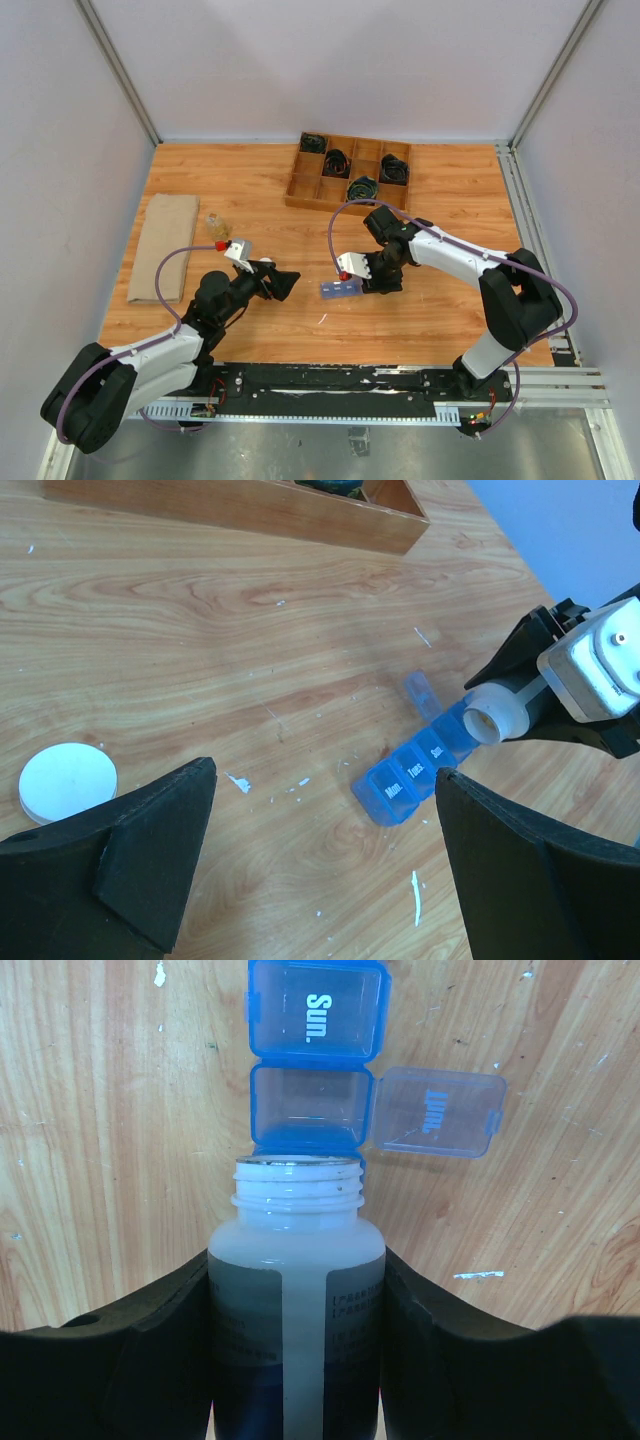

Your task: Sort the pills into containers

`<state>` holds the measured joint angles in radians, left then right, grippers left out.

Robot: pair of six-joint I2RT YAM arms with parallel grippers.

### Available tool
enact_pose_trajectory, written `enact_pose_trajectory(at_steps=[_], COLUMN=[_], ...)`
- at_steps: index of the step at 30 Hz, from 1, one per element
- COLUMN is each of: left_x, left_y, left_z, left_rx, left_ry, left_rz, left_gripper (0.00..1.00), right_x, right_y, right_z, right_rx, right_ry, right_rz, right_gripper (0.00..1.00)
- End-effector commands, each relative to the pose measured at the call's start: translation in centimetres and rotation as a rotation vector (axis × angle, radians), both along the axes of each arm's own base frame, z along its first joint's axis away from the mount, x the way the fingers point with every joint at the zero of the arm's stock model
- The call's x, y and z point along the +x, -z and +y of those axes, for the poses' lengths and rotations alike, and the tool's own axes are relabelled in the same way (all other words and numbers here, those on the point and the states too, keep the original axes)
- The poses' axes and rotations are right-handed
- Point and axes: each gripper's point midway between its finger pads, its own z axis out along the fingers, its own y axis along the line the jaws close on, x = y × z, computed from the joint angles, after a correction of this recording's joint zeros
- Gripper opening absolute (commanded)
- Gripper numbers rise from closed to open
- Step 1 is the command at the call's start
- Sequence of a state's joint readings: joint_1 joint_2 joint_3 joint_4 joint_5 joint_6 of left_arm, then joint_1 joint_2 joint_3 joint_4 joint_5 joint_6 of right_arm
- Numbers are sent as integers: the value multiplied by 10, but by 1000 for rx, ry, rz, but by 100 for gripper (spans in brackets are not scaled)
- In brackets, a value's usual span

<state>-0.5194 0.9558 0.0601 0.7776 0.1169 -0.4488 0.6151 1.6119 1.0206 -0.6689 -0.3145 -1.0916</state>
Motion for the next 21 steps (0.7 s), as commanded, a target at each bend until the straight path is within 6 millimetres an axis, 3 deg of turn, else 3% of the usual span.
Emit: enact_pose_trajectory(at_steps=[1,21], left_x=[7,6], left_y=[-19,-20], left_z=[-3,-2], left_rx=[-16,-19], left_ry=[1,1], left_rz=[-62,-66], left_gripper=[95,95], right_x=[-1,-2], right_y=[-6,-5], right_z=[4,4], right_rx=[-19,-81], right_ry=[-11,-18], right_rz=[0,1], right_gripper=[4,4])
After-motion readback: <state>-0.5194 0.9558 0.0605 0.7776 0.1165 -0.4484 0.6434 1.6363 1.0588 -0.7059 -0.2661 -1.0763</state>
